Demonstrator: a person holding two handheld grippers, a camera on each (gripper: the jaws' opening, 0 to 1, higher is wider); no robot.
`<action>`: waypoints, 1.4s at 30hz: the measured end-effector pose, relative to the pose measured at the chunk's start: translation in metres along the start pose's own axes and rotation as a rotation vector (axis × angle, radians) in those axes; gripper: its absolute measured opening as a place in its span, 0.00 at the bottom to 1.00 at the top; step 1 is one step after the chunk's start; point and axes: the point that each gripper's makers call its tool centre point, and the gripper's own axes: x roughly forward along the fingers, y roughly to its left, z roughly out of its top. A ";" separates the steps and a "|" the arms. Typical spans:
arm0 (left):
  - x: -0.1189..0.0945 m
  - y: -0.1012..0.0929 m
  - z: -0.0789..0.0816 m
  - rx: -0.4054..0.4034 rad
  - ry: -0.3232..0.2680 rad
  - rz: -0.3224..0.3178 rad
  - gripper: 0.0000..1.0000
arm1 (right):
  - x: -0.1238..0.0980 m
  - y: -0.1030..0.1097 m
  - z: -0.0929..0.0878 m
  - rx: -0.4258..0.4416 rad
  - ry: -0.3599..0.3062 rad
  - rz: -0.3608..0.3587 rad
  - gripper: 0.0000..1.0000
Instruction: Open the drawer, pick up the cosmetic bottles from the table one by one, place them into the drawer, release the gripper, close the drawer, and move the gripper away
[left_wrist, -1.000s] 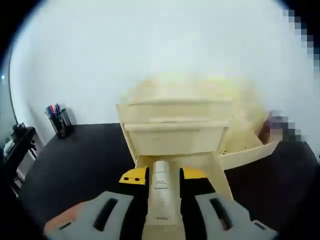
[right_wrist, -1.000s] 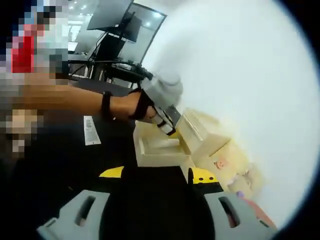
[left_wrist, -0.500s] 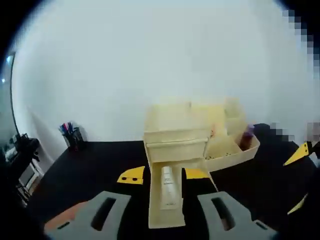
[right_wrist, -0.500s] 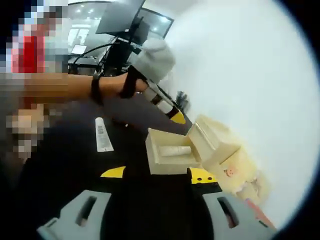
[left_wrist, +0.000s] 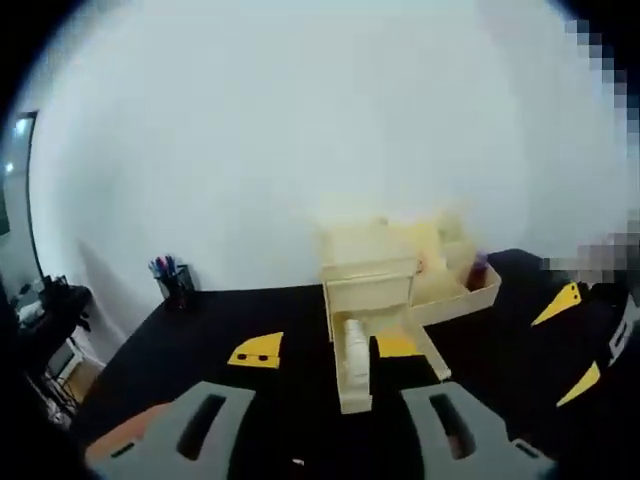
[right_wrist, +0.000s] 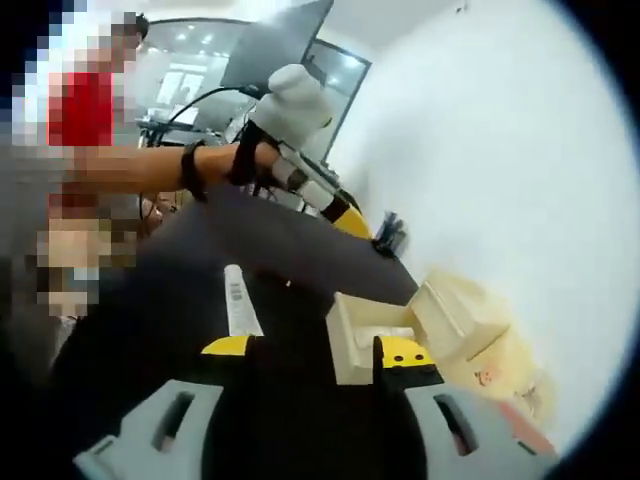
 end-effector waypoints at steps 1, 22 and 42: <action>-0.005 -0.001 0.000 0.000 -0.002 -0.004 0.31 | 0.001 0.002 0.001 -0.003 -0.004 0.003 0.44; -0.074 0.010 -0.046 0.041 0.007 -0.094 0.60 | 0.042 0.051 -0.006 -0.109 0.018 0.084 0.35; -0.091 0.017 -0.124 0.053 0.076 -0.234 0.93 | 0.085 0.106 -0.032 -0.119 0.038 0.143 0.25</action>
